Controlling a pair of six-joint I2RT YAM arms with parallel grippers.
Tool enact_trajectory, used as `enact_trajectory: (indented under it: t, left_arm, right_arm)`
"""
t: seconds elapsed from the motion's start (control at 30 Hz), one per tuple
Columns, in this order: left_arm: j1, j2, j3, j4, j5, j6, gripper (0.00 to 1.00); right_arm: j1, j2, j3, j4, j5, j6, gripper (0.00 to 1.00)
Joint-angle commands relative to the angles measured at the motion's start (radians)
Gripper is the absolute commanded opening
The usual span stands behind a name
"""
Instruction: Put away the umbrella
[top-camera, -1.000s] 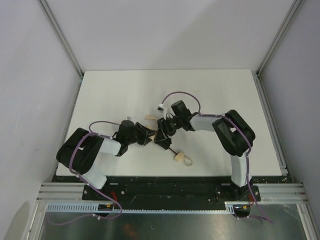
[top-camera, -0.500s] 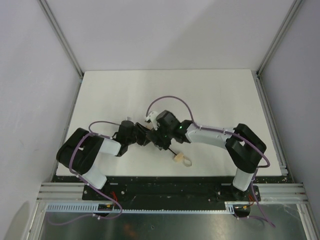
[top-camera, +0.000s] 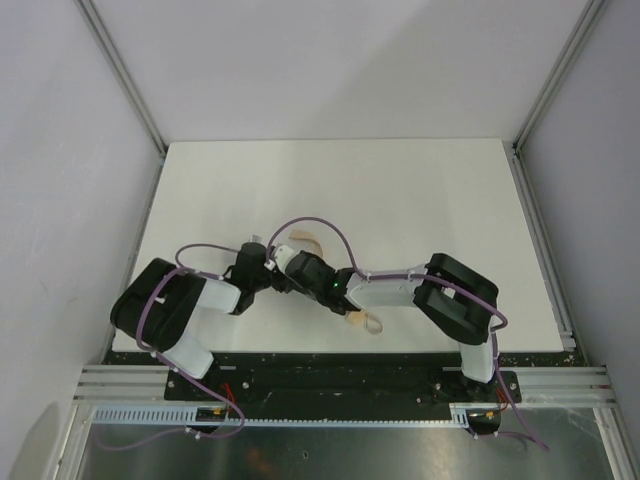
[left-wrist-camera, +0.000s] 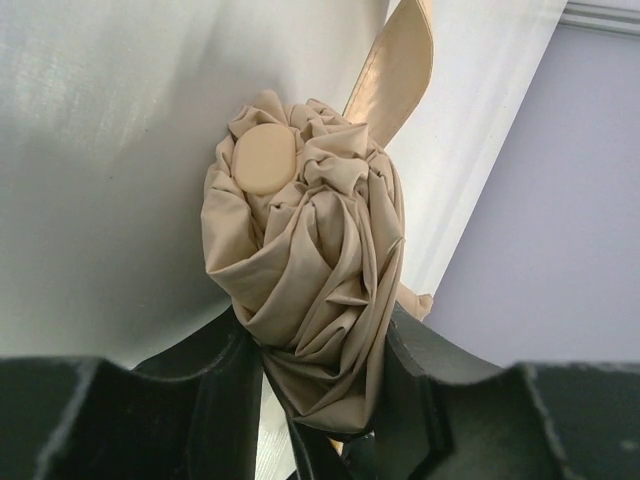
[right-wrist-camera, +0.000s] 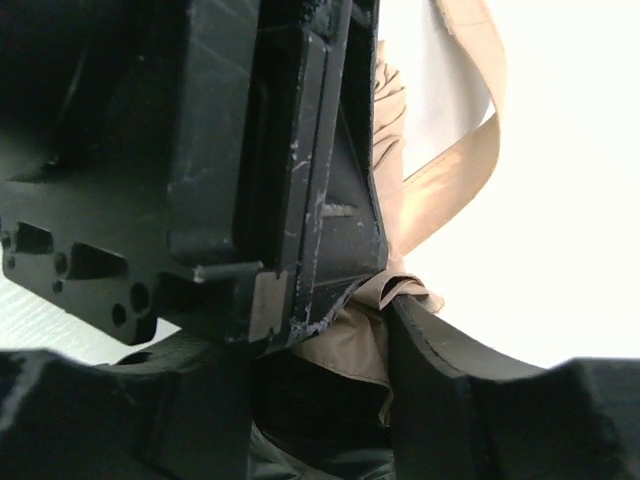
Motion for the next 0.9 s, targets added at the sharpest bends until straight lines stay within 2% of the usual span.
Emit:
enact_trajectory:
  t: [0.0,0.13,0.2,0.3,0.37,0.57,0.63,0.87]
  left_arm:
    - [-0.009,0.011,-0.047,-0.202,-0.061,0.082,0.16]
    - [-0.011,-0.01,-0.045,-0.2,-0.059,0.082,0.16]
    - [-0.011,-0.024,-0.044,-0.199,-0.058,0.083,0.16]
    - [-0.011,-0.044,-0.04,-0.2,-0.052,0.083,0.2]
    - [-0.01,-0.062,-0.035,-0.199,-0.051,0.088,0.27]
    - [0.003,-0.151,-0.041,-0.202,-0.079,0.117,0.6]
    - [0.008,-0.177,-0.05,-0.206,-0.097,0.134,0.68]
    - [0.013,-0.177,-0.04,-0.245,-0.128,0.192,0.78]
  right_arm:
    - [0.005,0.062,-0.045,0.06,0.067,0.014,0.39]
    - [0.002,0.07,-0.1,0.063,0.0,0.068,0.12]
    - [-0.007,0.076,-0.122,0.061,-0.041,0.098,0.03]
    - [-0.036,0.08,-0.143,0.048,-0.128,0.143,0.0]
    - [-0.06,0.072,-0.165,0.056,-0.207,0.161,0.0]
    - [-0.16,0.05,-0.204,0.063,-0.441,0.194,0.0]
    - [-0.193,0.05,-0.212,0.067,-0.523,0.202,0.0]
    - [-0.282,0.08,-0.215,0.088,-0.767,0.244,0.0]
